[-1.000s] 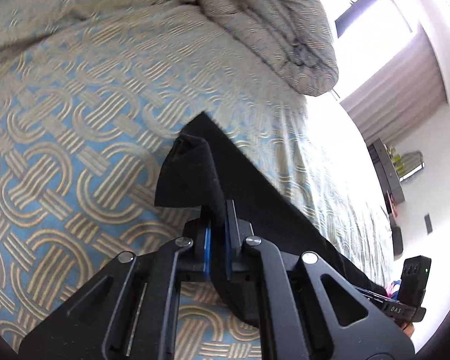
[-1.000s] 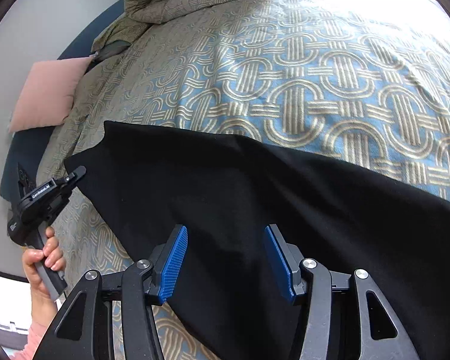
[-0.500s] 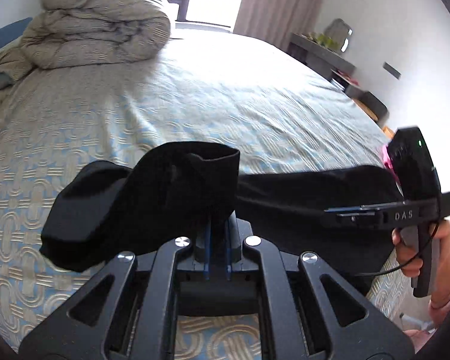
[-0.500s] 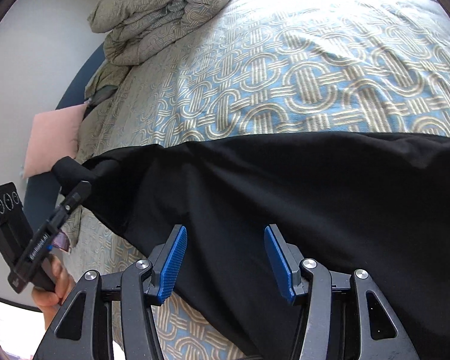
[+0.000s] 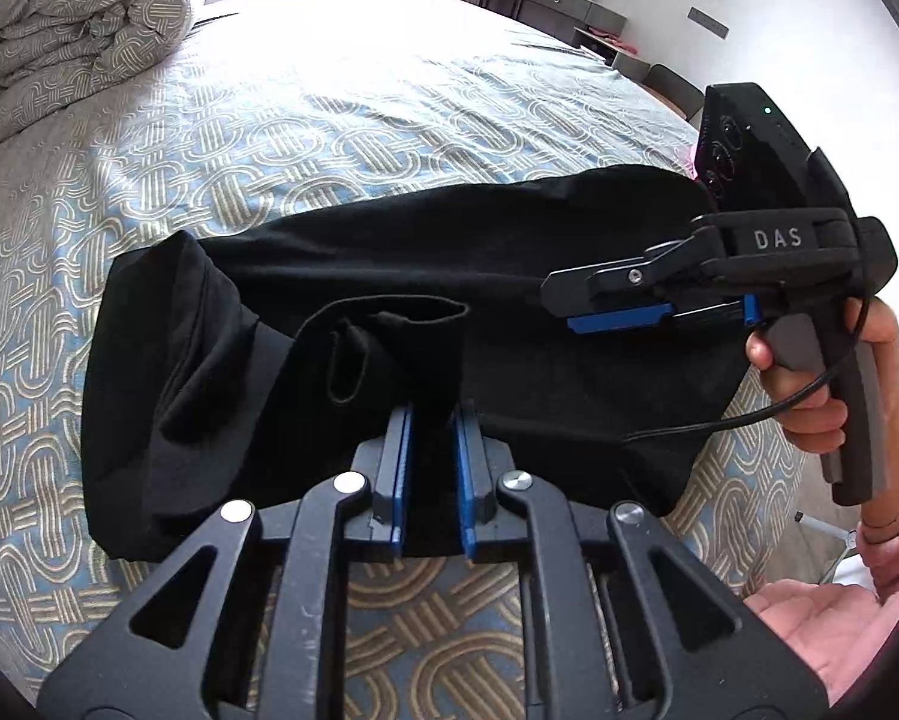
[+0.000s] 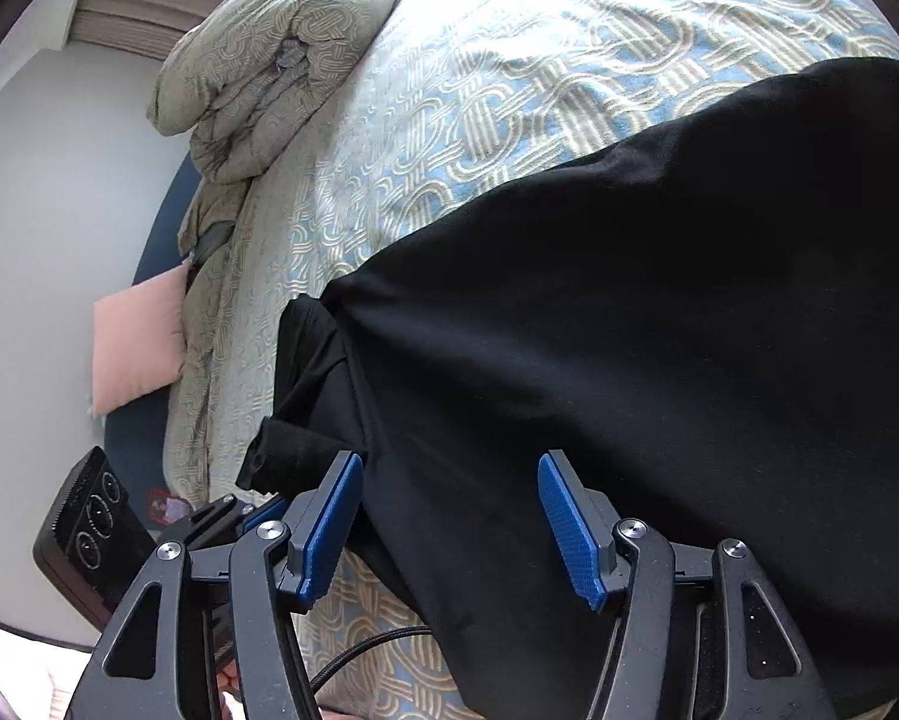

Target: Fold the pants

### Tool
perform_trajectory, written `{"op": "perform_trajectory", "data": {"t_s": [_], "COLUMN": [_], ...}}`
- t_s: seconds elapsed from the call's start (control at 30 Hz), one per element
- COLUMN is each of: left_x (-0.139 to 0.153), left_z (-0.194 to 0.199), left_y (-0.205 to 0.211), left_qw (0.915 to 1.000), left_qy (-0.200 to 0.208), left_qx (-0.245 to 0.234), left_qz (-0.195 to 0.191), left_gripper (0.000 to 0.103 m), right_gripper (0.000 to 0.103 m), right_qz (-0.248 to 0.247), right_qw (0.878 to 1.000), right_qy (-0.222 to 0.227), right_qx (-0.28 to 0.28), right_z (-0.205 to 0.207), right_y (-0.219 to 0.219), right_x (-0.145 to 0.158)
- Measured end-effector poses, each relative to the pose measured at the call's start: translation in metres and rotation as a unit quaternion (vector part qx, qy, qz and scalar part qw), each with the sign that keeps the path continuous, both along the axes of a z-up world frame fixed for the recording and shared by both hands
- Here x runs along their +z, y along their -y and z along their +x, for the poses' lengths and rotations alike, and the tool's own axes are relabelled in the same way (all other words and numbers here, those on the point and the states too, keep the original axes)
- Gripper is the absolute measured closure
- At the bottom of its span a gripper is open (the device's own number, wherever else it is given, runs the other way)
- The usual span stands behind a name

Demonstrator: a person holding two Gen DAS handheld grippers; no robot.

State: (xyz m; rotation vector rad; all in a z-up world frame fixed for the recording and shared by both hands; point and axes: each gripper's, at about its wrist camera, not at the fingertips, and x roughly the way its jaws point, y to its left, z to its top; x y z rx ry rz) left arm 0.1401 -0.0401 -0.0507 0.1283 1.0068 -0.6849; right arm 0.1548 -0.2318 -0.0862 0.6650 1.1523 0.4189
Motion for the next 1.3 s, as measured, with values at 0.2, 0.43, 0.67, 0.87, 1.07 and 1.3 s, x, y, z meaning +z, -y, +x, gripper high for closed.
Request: {"op": "perform_trajectory", "data": {"t_s": [0.2,0.43,0.67,0.87,1.07,1.3], "left_x": [0.019,0.012,-0.007,-0.003,-0.009,-0.019], "left_z": [-0.004,0.014,0.038,0.038,0.027,0.025], "left_y": [-0.031,-0.100,-0.129,-0.140,-0.151,-0.165], "left_qw": [0.9987,0.9873,0.9751,0.9696,0.9685,0.9635], "left_qy": [0.004,-0.011,-0.062,-0.057,-0.055,-0.069], "left_qx": [0.033,0.151,0.198,0.216,0.228,0.243], "left_qz": [-0.038,-0.048,-0.078,-0.098,-0.084,-0.089], "left_gripper": [0.079,0.071,0.071,0.071,0.070,0.070], "right_gripper": [0.041,0.039,0.030,0.029,0.098,0.098], "right_qz": [-0.022,-0.068,-0.203,-0.356,-0.401,-0.254], "right_qw": [0.998,0.986,0.931,0.828,0.789,0.935], "right_qy": [0.029,0.074,0.155,0.211,0.195,0.117], "right_qx": [0.046,0.136,0.261,0.377,0.423,0.219], "right_z": [0.005,-0.003,-0.023,-0.023,-0.008,0.029], "right_y": [-0.025,-0.060,-0.120,-0.189,-0.223,-0.134], "right_x": [0.011,0.024,0.046,0.046,0.025,0.042]}}
